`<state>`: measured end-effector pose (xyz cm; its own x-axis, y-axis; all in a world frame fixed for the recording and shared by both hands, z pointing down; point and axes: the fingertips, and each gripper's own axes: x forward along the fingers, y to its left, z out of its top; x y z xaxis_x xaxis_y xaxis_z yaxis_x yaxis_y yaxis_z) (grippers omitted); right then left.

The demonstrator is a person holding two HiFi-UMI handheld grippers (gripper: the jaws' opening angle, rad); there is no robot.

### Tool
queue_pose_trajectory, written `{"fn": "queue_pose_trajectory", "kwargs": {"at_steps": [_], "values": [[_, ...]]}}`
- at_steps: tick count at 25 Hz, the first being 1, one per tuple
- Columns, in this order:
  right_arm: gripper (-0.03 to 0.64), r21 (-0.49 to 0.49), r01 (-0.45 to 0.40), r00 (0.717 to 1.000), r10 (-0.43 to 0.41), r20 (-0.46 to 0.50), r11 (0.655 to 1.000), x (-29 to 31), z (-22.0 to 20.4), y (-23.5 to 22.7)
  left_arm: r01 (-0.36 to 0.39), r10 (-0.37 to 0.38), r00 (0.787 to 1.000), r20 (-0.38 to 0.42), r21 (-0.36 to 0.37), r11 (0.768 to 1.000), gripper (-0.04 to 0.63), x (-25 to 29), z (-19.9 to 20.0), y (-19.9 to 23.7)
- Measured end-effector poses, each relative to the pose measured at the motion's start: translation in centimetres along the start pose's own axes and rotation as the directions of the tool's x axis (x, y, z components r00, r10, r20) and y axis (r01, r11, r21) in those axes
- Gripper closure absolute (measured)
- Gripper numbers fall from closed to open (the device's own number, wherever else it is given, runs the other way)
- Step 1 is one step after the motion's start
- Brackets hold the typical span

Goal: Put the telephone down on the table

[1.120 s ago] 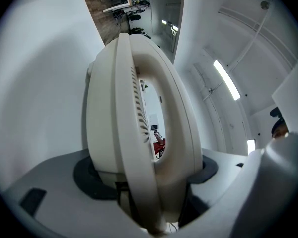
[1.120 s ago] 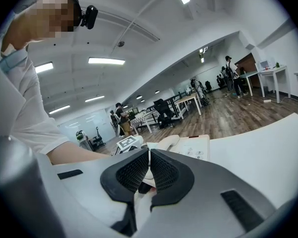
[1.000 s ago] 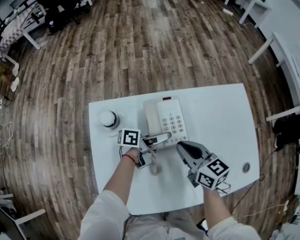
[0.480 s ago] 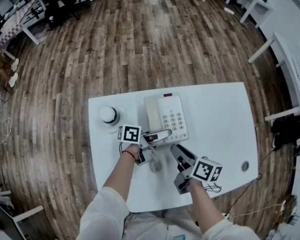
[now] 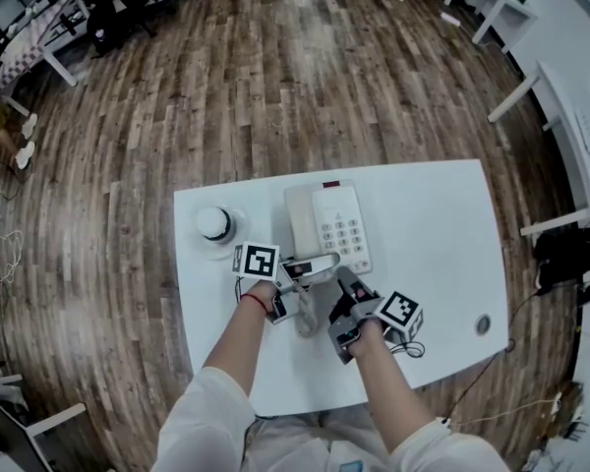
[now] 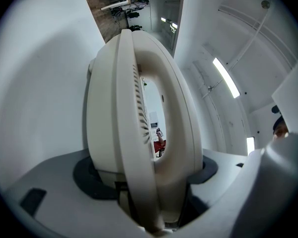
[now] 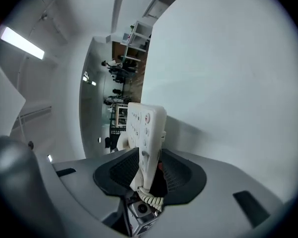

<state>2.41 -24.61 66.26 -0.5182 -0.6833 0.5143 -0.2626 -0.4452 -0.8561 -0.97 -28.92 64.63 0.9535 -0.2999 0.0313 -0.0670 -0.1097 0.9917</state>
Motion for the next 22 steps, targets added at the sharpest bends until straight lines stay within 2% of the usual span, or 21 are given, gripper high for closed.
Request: {"fn": "queue_pose_trajectory", "kwargs": {"at_steps": [2,6,12,18,22], "values": [[0.465,0.03,0.012,1.0,-0.013,0.017,0.999,0.27,-0.02,-0.21,-0.008,0.008,1.0,-0.005,0.004,1.0,0.232,-0.04,-0.1,0.1],[0.465,0.062,0.004,1.0,-0.006,0.025,0.998,0.63,0.03,-0.35,0.022,-0.022,1.0,-0.012,-0.02,1.0,0.233,0.29,-0.51,-0.17],[0.476,0.106,0.005,0.999,-0.009,0.039,0.994,0.89,0.15,-0.31,-0.02,0.021,0.999,-0.028,0.007,1.0,0.233,0.15,-0.42,0.51],[0.477,0.151,0.013,0.998,-0.022,0.057,0.988,1.09,-0.27,-0.53,0.029,-0.029,1.0,-0.005,-0.042,0.999,0.23,-0.01,-0.18,0.06],[0.477,0.17,0.017,0.998,-0.027,0.06,0.985,1.1,-0.23,-0.56,0.014,-0.015,1.0,-0.004,-0.067,0.998,0.229,-0.57,-0.26,0.21]]}}
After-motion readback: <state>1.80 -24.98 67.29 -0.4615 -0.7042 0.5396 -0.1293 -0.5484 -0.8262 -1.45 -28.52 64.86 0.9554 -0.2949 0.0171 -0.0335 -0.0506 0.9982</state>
